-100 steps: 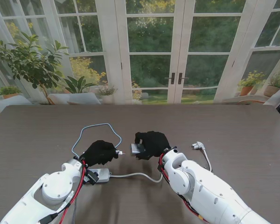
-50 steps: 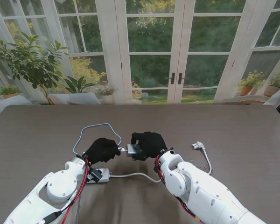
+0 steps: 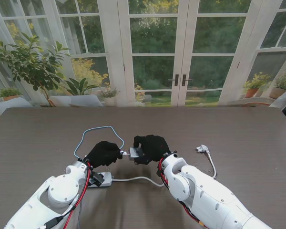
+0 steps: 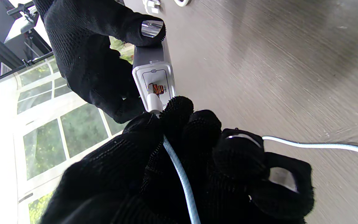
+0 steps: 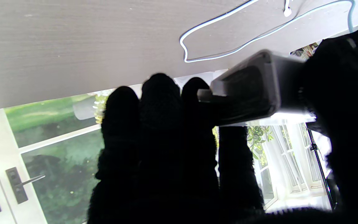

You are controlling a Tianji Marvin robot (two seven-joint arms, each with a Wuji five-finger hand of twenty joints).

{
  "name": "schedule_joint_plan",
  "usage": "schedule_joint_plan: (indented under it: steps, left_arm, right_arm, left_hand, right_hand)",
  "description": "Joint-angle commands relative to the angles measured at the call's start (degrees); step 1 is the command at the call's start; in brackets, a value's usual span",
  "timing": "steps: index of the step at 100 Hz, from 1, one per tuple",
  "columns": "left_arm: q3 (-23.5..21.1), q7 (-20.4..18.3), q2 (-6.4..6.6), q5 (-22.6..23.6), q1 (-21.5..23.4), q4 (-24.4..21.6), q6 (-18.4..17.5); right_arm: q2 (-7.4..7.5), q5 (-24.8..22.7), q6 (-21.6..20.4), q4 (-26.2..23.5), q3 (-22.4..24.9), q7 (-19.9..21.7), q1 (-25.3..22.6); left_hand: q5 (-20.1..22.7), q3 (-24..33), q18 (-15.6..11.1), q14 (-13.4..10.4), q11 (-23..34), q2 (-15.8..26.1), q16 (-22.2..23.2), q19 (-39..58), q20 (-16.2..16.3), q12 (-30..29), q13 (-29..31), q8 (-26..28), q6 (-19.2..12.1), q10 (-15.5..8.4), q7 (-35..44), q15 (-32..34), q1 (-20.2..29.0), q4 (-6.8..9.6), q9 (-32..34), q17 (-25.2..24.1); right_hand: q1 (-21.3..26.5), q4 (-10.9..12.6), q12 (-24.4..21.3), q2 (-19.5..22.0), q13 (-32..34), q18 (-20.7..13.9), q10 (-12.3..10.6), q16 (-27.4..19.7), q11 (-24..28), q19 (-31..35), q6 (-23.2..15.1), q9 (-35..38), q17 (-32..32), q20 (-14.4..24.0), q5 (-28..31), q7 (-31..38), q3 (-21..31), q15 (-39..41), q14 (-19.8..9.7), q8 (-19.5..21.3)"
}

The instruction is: Set up the charging station

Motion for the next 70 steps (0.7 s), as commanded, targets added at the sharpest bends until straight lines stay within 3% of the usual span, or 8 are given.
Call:
schedule_joint_plan:
  steps: [1, 70]
  left_arm:
    - [-0.1, -0.9, -0.39, 0.0, 0.2, 0.0, 0.2]
    - [0.7, -1.2, -0.25, 1.2, -0.7, 0.8, 0.3]
  right_arm:
    - [-0.20, 0.1, -0.4, -0.2, -0.1, 1.0, -0.1]
    - [-0.13, 0.6, -0.5, -0.2, 0.1, 1.7, 0.0]
  left_hand:
    - [1.8, 4.5, 0.9, 1.4, 0.0, -0.1, -0.3, 5.2, -1.0, -0.2, 1.3, 0.4, -2.6, -1.2, 3.2, 1.4, 4.1, 2.16, 2.2, 1.3]
    - [1.7, 4.0, 1.1, 1.6, -0.1, 0.0, -0.3, 5.1, -1.1, -0.4, 1.3, 0.3, -2.5, -1.0, 2.8, 1.2, 4.4, 2.32, 2.1, 1.2]
  right_hand:
    - [9.5, 5.0, 0.9, 9.5, 1.1, -0.7, -1.6, -29.0, 1.7, 1.3, -10.1, 2.6, -0.1, 1.1, 6.9, 11.7, 8.6, 0.7, 0.6, 6.0]
    - [9.5, 5.0, 0.8, 9.6, 1.0, -0.6, -1.6, -29.0, 1.6, 1.0, -10.0, 2.5, -0.3, 1.2, 6.9, 11.7, 8.3, 0.5, 0.6, 6.0]
